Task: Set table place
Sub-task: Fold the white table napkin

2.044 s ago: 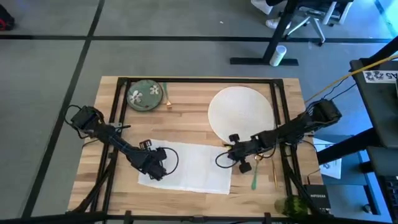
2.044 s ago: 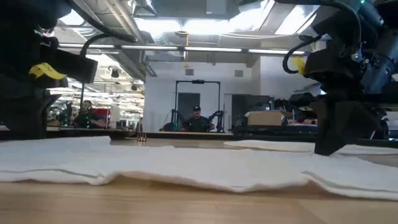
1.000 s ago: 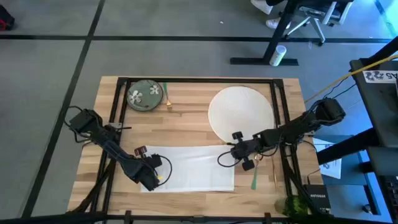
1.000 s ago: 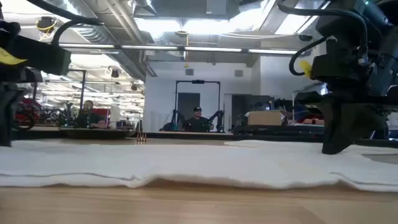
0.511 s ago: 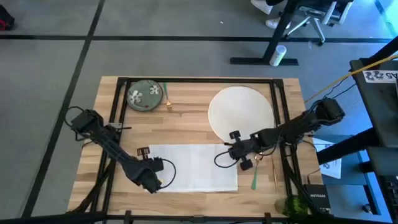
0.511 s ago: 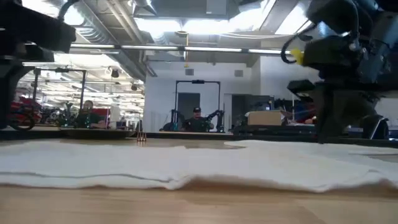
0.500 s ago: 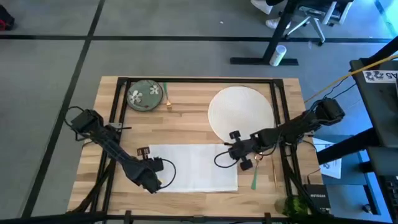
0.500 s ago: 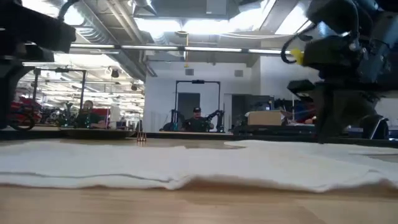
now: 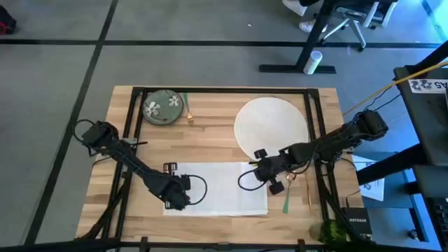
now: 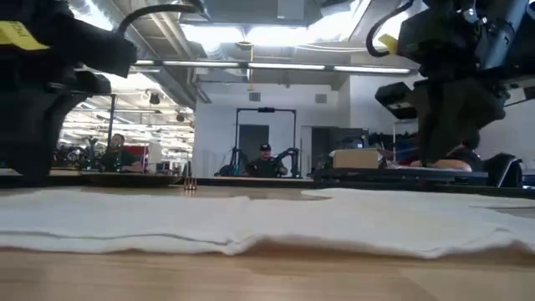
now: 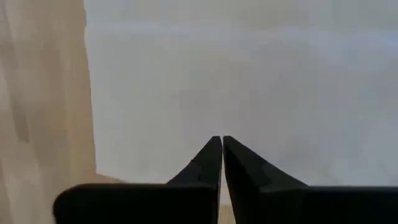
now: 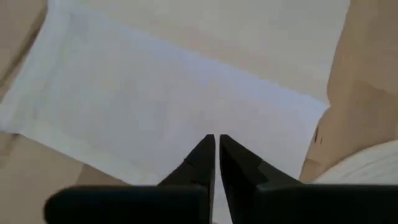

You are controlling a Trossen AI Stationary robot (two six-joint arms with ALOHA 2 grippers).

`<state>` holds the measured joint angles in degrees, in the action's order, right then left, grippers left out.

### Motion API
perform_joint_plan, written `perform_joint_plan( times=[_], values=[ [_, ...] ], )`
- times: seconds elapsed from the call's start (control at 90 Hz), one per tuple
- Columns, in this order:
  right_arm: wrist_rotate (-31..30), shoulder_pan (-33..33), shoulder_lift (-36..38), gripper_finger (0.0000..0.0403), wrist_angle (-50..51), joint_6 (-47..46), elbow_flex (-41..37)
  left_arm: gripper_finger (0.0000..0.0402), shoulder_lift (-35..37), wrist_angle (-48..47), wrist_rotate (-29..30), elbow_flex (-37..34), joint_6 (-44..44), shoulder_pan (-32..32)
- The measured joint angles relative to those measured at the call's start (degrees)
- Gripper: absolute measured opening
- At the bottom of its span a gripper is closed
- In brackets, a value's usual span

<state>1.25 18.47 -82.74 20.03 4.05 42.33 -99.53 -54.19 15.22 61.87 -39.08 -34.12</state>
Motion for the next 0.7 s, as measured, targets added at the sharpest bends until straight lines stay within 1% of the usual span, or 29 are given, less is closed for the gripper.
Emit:
perform_joint_plan(
  times=[0.178,0.267,0.356,0.478,0.589,0.7],
  values=[
    [0.6,2.8,-0.7,0.0052,-1.2,-3.3,0.0,0.0000,0.0,-0.1,0.0,0.0,0.6,1.0],
    [0.9,4.5,-1.9,0.0062,-2.2,-5.4,0.0,0.0000,0.0,0.6,0.0,0.0,2.6,0.9],
    [1.0,5.7,-3.5,0.0065,-3.4,-7.6,0.0,0.0000,0.0,3.1,-1.3,0.0,5.3,0.9],
    [1.5,5.6,-5.6,0.0065,-3.5,-10.4,0.0,0.0000,0.1,5.1,-2.5,0.0,8.3,0.9],
    [1.5,5.6,-6.6,0.0065,-3.2,-10.6,0.3,0.0004,0.1,5.8,-2.6,0.0,10.3,1.0],
    [1.5,5.6,-7.4,0.0065,-2.0,-9.4,2.4,0.0017,0.1,5.9,-2.8,0.0,12.2,1.3]
  ],
)
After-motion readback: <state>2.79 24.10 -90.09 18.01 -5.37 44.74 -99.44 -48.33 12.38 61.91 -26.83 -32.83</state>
